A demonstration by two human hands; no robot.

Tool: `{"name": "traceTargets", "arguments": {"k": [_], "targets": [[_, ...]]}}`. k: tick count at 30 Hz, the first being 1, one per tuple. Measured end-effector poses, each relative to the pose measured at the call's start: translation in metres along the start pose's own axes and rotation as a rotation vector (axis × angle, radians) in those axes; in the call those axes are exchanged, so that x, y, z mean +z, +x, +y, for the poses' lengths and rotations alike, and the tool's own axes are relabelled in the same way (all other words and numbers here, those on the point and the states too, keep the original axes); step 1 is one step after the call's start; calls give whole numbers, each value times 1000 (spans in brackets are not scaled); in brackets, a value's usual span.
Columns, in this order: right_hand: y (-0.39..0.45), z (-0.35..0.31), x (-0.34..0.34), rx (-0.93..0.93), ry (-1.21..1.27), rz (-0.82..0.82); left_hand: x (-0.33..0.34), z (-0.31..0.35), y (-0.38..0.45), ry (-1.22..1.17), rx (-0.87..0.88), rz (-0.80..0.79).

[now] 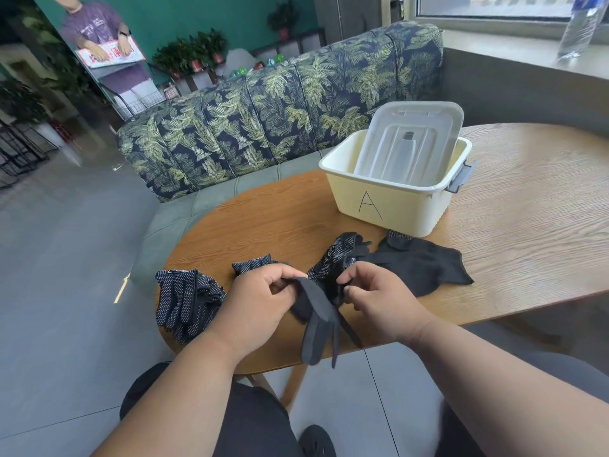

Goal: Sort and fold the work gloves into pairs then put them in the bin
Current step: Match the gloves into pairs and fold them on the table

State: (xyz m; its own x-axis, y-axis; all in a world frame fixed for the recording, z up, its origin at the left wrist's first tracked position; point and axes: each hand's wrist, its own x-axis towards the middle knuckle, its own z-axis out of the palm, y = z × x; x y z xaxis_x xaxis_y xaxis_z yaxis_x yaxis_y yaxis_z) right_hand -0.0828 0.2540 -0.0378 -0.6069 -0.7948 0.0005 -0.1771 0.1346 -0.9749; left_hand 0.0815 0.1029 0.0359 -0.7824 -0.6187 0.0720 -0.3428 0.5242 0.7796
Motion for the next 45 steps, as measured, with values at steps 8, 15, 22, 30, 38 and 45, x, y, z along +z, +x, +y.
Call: {"name": "traceTargets", "arguments": {"k": [8, 15, 22, 30, 38, 45], "targets": [[0, -1, -2, 45, 41, 12, -1, -1, 3, 56, -10, 14], [2, 1, 0, 61, 49, -1, -4, 2, -1, -33, 50, 11], [-2, -5, 2, 25, 136, -38, 2, 1, 0, -149, 25, -33], [-3, -13, -4, 5, 309, -140, 21, 4, -4, -427, -112, -318], [2, -11, -6, 191, 332, 31, 41, -6, 4, -163, -190, -30], [4, -6, -8, 354, 274, 76, 71, 4, 10, 112, -29, -326]]}}
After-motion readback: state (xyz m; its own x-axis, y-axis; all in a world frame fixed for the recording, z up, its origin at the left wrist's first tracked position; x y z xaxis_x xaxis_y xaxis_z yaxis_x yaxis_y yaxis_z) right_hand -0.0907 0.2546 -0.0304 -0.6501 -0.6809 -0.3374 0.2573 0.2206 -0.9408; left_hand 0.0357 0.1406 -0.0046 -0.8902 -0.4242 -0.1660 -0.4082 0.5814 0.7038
